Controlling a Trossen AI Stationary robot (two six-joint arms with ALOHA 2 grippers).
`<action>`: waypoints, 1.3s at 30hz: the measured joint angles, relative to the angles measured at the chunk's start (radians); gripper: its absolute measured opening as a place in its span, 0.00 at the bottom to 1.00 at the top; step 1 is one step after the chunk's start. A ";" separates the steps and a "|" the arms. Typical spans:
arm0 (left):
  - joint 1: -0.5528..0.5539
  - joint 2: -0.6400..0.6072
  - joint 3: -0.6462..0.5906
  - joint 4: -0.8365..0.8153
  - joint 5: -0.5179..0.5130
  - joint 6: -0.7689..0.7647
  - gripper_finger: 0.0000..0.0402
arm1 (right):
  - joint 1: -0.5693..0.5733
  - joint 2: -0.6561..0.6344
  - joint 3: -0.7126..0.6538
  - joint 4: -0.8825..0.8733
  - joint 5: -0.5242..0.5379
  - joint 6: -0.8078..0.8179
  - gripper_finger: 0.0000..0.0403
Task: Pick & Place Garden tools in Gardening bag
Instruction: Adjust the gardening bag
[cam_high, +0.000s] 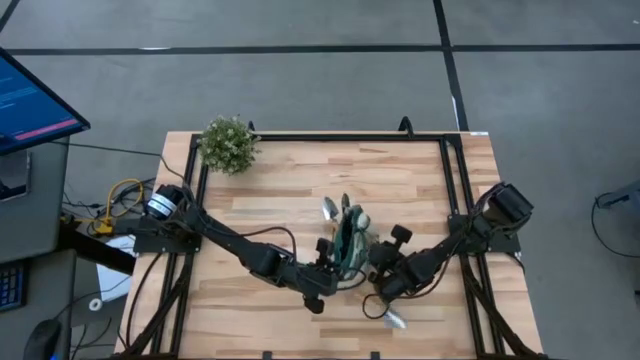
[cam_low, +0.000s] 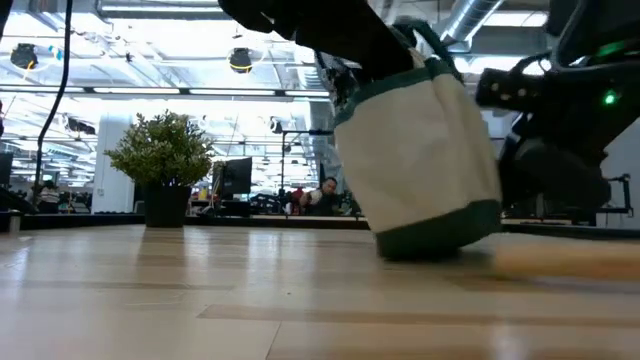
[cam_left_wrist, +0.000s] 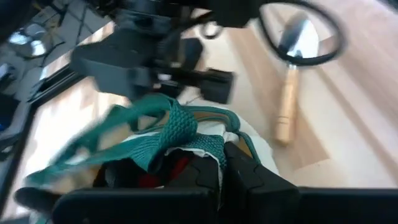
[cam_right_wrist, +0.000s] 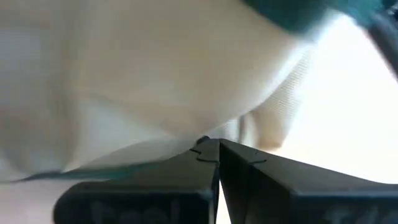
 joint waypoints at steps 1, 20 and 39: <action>0.001 0.000 0.000 0.003 0.014 0.000 0.01 | 0.004 -0.015 0.000 -0.032 0.008 0.019 0.00; 0.057 0.000 0.002 0.008 0.083 0.018 0.01 | 0.174 -0.308 0.003 -0.163 -0.062 0.346 0.25; 0.074 -0.006 -0.001 0.023 0.097 0.023 0.08 | 0.195 -0.048 0.038 -0.023 -0.075 0.493 0.23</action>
